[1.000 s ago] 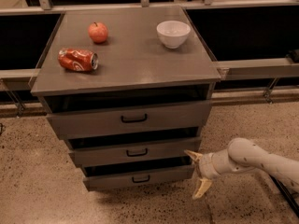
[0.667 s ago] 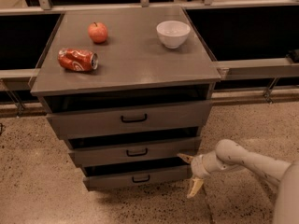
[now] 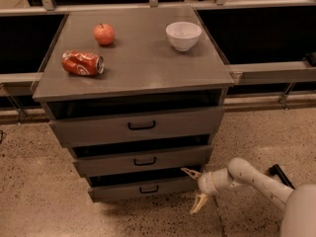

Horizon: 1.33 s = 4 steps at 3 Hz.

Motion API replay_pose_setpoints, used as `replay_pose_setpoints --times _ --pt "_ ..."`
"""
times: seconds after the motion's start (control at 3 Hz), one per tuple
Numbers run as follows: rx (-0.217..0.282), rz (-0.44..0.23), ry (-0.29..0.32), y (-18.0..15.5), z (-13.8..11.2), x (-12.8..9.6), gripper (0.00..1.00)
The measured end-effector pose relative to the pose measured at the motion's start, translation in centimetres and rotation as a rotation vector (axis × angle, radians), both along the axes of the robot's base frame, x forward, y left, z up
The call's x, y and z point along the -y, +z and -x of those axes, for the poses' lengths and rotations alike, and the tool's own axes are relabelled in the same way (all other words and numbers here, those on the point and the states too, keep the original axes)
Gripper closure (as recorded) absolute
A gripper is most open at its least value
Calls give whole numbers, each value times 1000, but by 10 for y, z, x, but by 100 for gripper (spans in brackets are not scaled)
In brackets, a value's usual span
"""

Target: Open bottom drawer

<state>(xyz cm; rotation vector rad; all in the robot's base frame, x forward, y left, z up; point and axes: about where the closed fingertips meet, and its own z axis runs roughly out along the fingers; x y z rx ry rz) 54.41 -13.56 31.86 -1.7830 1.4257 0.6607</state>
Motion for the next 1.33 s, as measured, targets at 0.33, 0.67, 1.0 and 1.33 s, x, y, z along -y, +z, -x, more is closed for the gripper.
replay_pose_setpoints --times 0.33,0.67,1.0,1.33 --pt "6 222 -43 -49 -7 20 0" --pt "52 340 -94 -81 -23 39 0" --pt "125 392 -120 -114 -45 54 0" --pt "160 430 -119 -132 -65 59 0"
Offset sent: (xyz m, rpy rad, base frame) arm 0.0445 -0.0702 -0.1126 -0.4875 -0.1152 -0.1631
